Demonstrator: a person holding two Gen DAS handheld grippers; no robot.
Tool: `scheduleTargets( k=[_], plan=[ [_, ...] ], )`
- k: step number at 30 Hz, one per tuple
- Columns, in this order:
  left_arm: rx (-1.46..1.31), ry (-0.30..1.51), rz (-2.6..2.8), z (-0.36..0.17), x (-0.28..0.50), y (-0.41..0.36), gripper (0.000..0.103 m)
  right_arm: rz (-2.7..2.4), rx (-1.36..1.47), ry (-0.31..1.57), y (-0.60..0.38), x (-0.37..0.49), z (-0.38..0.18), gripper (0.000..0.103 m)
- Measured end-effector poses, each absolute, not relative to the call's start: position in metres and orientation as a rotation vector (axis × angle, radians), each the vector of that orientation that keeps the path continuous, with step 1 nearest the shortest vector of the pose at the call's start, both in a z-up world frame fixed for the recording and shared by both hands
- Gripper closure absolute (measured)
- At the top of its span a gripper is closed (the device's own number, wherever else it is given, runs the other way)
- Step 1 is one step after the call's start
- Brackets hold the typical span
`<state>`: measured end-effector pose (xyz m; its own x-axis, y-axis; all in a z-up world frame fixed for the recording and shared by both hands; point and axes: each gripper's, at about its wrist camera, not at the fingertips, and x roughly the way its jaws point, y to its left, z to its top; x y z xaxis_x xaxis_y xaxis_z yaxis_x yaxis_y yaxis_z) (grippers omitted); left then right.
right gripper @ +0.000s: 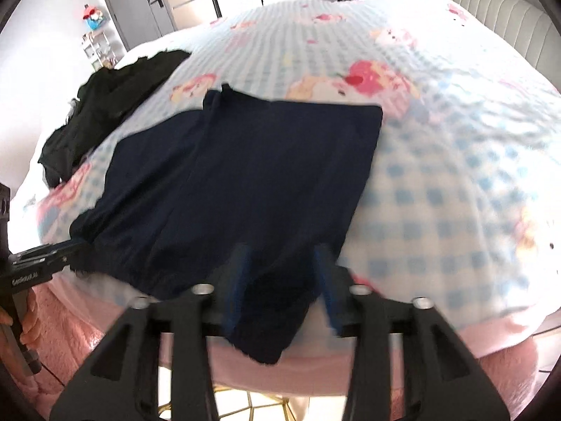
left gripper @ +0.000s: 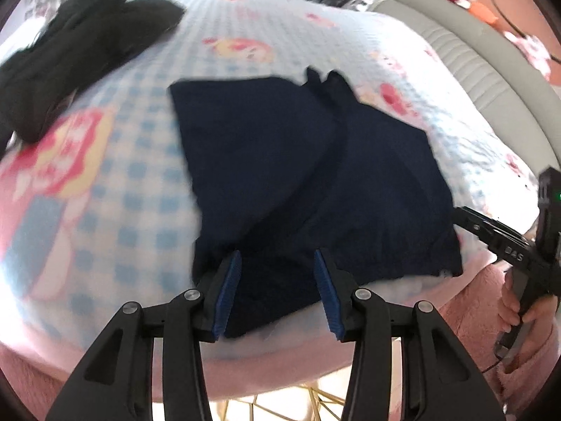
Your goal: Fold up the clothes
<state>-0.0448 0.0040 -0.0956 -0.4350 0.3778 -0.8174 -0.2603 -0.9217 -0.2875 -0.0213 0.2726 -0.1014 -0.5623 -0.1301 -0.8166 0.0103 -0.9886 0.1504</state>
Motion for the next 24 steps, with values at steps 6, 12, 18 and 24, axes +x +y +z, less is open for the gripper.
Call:
scheduleTargets(
  k=[6, 12, 18, 24],
  plan=[
    [-1.398, -0.064, 2.310, -0.100, -0.077, 0.060, 0.048, -2.639, 1.455, -0.031, 0.233, -0.042, -0.115, 0.056],
    [-1.525, 0.005, 2.368, -0.115, -0.085, 0.034, 0.048, -2.641, 1.573, -0.112, 0.267, -0.035, -0.140, 0.061],
    [-1.452, -0.153, 2.419, -0.104, -0.071, -0.006, 0.048, -2.710, 1.571, -0.239, 0.309, -0.023, -0.124, 0.059],
    [-1.430, -0.248, 2.444, -0.109, -0.061, -0.001, 0.048, -2.702, 1.433, -0.197, 0.277, -0.038, -0.103, 0.059]
  ],
)
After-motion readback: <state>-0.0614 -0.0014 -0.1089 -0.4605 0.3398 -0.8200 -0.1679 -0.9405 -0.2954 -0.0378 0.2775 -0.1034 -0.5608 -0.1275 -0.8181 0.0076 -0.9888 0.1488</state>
